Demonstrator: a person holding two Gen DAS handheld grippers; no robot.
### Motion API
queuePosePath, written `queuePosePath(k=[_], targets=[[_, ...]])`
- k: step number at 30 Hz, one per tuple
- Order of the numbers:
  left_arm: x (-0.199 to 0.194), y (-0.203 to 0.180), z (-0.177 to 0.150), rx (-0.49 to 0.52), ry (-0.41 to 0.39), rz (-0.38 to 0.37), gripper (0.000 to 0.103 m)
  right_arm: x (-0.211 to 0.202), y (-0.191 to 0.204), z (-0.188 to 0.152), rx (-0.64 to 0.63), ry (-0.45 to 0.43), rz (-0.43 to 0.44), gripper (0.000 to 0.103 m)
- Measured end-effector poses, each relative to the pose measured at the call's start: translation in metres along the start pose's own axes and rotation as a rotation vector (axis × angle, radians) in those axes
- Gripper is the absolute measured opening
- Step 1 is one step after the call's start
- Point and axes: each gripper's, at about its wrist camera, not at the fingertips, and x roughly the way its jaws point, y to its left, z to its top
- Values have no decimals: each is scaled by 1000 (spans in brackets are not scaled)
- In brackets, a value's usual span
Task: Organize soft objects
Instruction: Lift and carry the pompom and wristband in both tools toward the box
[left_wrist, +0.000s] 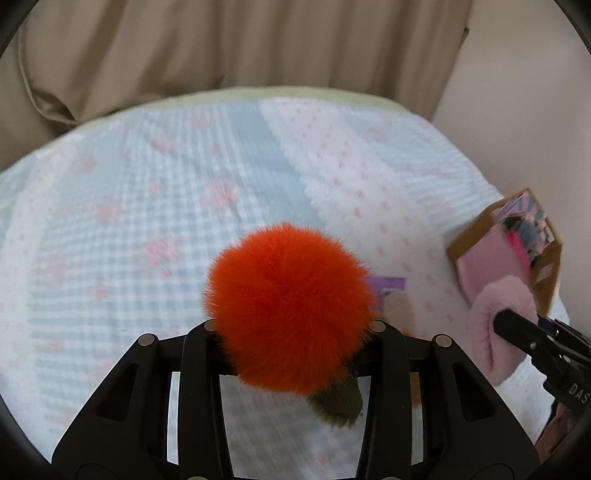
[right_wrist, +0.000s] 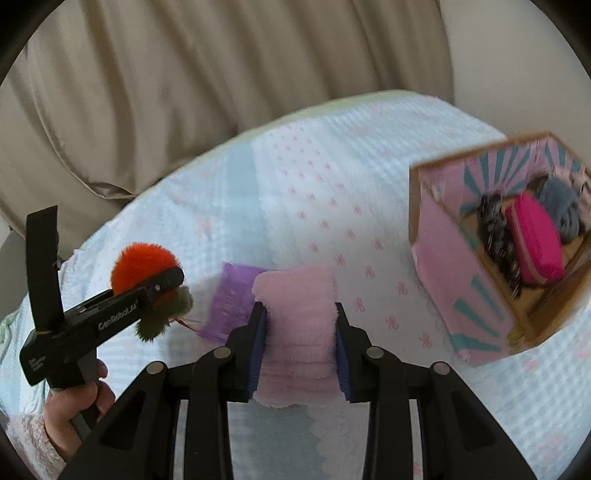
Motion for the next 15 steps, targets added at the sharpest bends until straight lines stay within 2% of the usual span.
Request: queuePosePath(k=[9,15], targets=[[-119,-39,34,-18,-65,38,34,-93,30,57,-88,-66,61,31],[-197,-85,55,-64,-120,71,34,-159,24,88,-142,-84,104,31]])
